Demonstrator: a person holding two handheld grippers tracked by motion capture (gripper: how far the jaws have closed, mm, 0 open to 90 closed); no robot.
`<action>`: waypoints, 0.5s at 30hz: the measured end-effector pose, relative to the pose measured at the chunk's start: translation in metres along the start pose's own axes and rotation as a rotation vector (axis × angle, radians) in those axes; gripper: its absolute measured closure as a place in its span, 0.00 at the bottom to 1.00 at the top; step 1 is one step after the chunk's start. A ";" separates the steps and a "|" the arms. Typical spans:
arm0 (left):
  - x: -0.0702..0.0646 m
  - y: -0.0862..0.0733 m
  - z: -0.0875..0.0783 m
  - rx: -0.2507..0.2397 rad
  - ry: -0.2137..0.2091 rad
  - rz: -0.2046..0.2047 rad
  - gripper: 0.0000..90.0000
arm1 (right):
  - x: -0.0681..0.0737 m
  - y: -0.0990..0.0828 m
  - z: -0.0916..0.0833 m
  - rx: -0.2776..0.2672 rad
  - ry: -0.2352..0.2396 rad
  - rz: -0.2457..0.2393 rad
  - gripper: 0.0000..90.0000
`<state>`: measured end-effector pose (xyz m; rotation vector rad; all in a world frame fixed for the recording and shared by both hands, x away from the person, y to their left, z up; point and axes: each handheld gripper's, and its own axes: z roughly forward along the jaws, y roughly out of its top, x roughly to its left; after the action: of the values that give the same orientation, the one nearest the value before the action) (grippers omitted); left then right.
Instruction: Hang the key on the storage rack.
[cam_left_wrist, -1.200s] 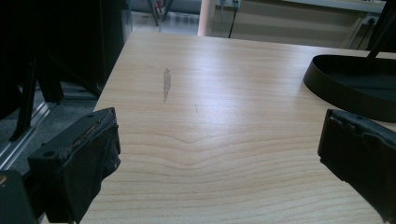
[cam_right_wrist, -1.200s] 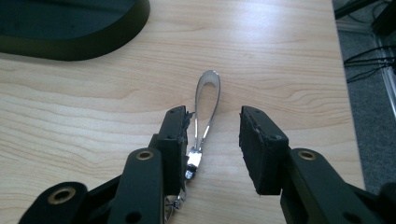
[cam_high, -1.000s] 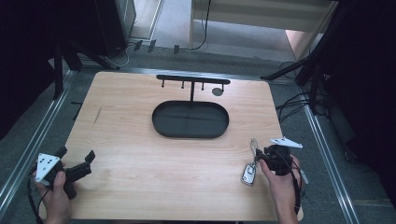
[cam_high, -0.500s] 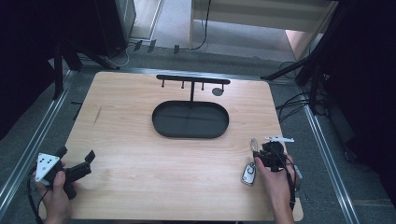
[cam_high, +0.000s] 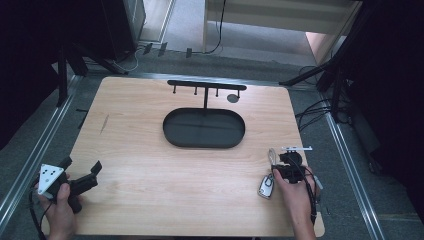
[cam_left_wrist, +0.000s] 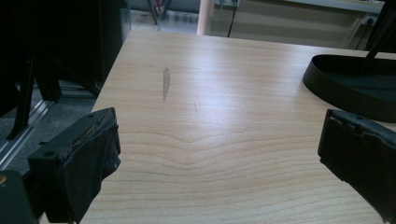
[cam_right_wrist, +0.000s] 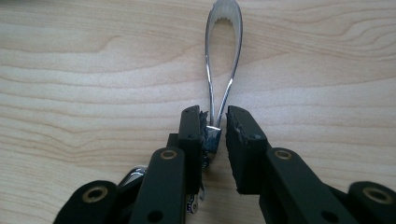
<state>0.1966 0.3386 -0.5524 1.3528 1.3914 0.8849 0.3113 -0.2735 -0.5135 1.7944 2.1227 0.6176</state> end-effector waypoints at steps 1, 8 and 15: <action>0.000 0.000 0.000 0.000 0.000 0.000 0.00 | 0.000 0.000 0.000 0.000 0.000 0.000 0.85; 0.000 0.000 0.000 0.000 0.000 0.000 0.00 | 0.000 0.000 0.002 0.032 -0.009 -0.027 0.92; 0.000 0.000 0.000 0.001 0.001 0.002 0.00 | -0.001 -0.007 -0.003 -0.065 0.002 -0.019 0.93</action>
<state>0.1965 0.3385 -0.5523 1.3549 1.3917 0.8859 0.3046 -0.2753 -0.5146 1.7374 2.0940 0.6761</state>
